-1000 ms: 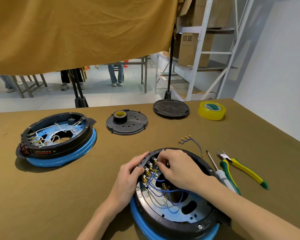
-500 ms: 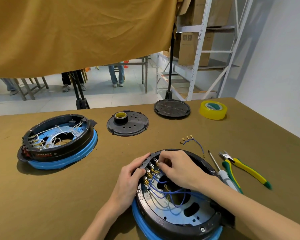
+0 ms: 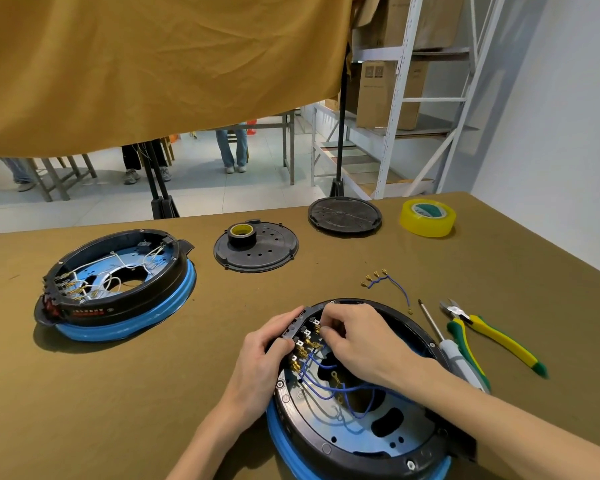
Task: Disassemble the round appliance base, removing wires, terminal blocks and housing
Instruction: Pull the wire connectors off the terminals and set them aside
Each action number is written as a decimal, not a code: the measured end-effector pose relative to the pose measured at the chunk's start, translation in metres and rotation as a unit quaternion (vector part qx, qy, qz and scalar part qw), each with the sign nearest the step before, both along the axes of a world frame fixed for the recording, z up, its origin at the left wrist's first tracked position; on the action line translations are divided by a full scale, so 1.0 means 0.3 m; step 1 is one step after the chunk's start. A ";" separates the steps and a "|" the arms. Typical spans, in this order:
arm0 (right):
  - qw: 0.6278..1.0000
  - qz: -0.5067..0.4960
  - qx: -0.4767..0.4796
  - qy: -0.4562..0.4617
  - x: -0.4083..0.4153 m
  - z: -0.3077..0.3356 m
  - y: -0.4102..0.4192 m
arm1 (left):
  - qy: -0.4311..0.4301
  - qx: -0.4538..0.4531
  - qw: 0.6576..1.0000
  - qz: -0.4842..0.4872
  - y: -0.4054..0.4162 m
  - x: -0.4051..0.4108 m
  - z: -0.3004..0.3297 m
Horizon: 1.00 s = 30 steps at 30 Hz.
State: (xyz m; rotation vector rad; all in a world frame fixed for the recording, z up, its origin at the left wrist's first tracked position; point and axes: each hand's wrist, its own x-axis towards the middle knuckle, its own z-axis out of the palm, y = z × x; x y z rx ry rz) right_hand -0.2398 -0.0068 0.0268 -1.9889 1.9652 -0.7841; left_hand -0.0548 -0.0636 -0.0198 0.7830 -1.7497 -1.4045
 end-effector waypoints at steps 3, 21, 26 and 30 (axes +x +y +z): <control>1.000 -0.003 0.003 0.001 -0.002 0.004 0.001 | 0.001 0.003 1.000 -0.002 0.000 0.001 0.000; 0.999 -0.019 -0.028 0.005 -0.009 0.022 0.026 | 0.017 0.017 1.000 0.008 0.000 -0.013 -0.002; 0.999 -0.014 -0.021 0.030 0.004 0.025 0.035 | 0.027 0.029 0.999 0.016 0.008 -0.015 -0.001; 0.997 -0.032 -0.064 0.030 -0.004 0.045 0.039 | 0.028 0.027 0.999 0.004 0.002 -0.010 0.002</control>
